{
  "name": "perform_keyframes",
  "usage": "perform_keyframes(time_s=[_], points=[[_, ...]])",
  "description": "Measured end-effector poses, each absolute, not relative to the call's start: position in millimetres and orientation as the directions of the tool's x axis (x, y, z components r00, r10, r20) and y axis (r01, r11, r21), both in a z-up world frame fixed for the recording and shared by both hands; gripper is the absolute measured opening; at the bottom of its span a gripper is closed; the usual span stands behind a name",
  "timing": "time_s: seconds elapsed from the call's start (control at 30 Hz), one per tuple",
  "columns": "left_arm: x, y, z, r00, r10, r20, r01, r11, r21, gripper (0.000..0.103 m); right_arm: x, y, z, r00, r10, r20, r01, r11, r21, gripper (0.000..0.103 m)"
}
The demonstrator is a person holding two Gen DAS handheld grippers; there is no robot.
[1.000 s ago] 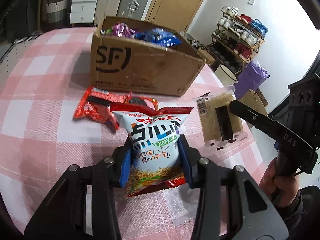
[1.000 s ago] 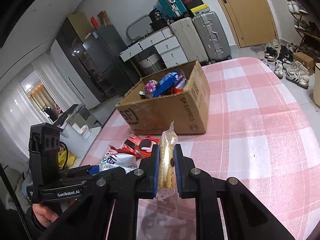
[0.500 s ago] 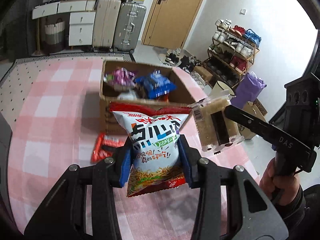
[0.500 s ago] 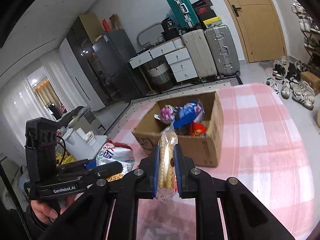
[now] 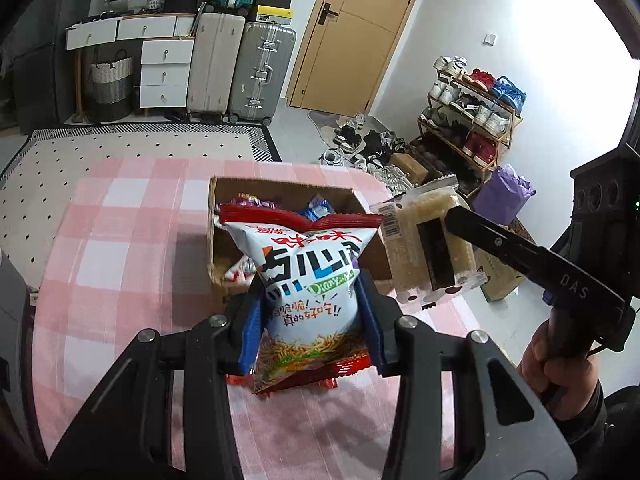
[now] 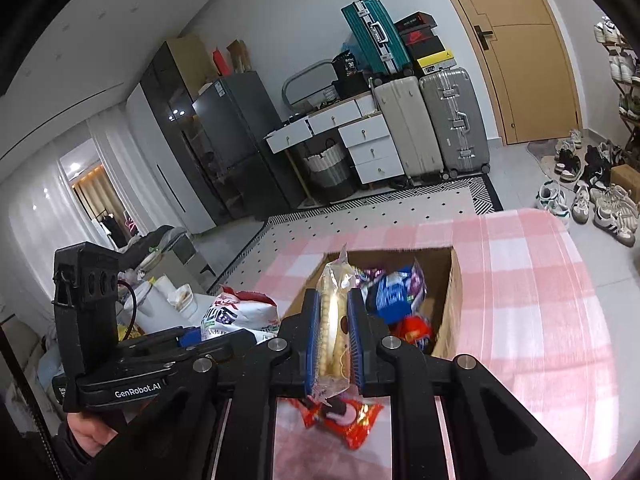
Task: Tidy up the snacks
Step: 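Carry the noodle bag and cracker pack over the SF box with both tools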
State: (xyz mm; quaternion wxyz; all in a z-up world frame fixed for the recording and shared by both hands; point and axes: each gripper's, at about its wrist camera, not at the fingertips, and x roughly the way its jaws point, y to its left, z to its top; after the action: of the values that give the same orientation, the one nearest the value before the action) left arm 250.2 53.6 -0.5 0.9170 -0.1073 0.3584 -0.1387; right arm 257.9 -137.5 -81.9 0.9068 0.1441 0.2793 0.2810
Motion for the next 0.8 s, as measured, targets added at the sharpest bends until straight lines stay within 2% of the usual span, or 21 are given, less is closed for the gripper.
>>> perform_keyframes(time_s=[0.43, 0.8], points=[[339, 69, 15, 0.711, -0.296, -0.638, 0.142, 0.949, -0.282, 0.039, 316, -131, -67, 0.691, 0.590, -0.417, -0.427, 0.799, 0.422, 0.014], [398, 58, -17, 0.670, -0.311, -0.674, 0.158, 0.947, -0.280, 0.039, 355, -122, -86, 0.668, 0.593, -0.450, -0.414, 0.799, 0.437, 0.014]])
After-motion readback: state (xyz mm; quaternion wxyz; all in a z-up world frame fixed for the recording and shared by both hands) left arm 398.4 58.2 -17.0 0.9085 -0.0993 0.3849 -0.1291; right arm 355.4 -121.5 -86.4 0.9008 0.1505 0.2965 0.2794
